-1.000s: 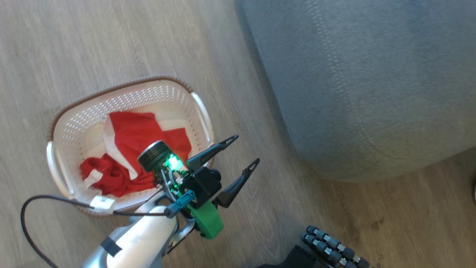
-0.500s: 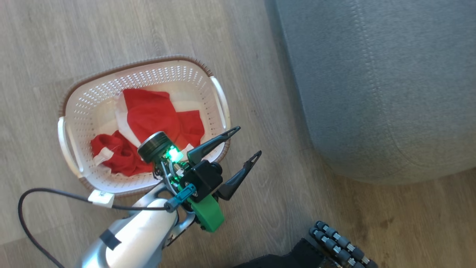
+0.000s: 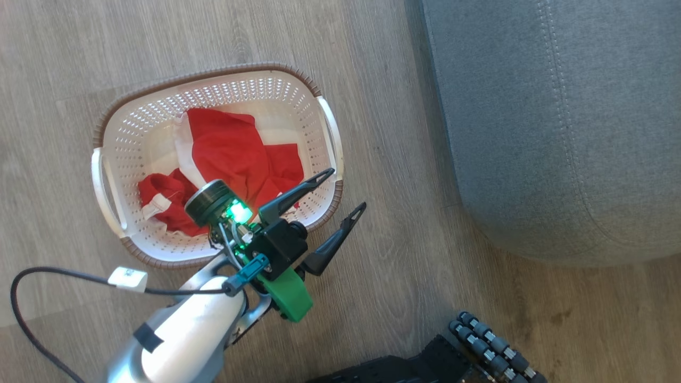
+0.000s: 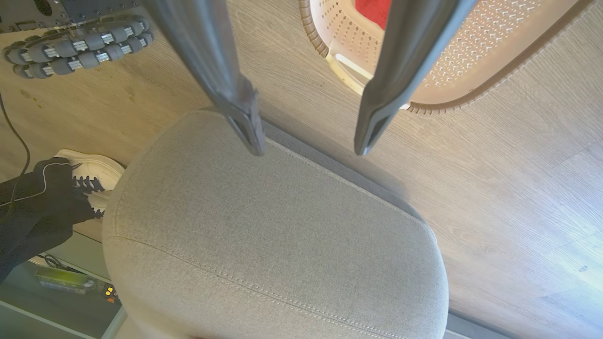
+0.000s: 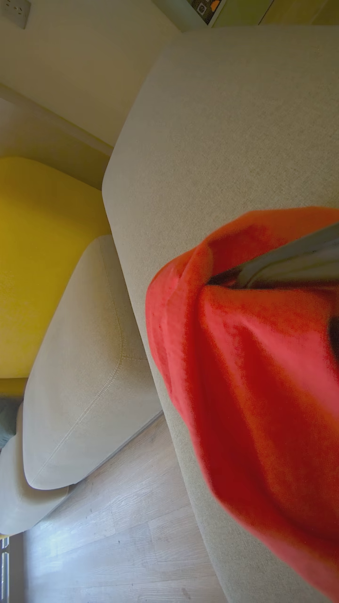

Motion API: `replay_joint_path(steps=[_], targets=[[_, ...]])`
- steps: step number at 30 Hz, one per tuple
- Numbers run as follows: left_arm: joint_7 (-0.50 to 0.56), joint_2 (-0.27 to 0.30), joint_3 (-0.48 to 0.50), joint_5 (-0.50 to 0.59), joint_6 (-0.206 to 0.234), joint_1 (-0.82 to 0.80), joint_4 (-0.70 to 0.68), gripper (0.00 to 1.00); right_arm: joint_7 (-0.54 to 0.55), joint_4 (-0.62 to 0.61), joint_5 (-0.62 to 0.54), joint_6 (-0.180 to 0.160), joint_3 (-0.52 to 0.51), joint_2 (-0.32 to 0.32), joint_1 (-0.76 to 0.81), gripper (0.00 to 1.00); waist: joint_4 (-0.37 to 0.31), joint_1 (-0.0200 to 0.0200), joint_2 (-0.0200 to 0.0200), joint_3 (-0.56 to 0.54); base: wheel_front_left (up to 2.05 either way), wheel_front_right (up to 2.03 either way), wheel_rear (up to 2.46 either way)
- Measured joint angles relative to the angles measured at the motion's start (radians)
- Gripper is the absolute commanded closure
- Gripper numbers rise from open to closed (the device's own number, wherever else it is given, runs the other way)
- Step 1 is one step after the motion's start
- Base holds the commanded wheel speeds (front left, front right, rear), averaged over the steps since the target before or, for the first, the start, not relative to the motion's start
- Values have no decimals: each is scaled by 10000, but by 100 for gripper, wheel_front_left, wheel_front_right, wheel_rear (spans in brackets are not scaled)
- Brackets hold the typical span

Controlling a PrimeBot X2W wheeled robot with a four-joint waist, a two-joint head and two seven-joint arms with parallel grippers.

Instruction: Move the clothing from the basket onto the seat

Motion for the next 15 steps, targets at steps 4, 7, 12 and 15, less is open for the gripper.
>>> replay_joint_path(steps=[4,7,12,15], targets=[[0,4,63,-8,0,0,2,0,188,217,-635,0,-341,125,-113,100,9,0,0,43,0,0,0],[0,6,61,-8,0,2,2,0,326,372,-1012,0,-523,297,-291,100,-2,0,0,51,0,0,0],[0,2,75,-8,0,3,-71,0,675,616,-1363,0,-1012,454,-402,66,19,0,0,20,0,0,0],[0,-4,117,-10,0,3,-117,0,823,646,-1513,0,-1204,470,-407,0,28,0,0,-2,0,0,0]])
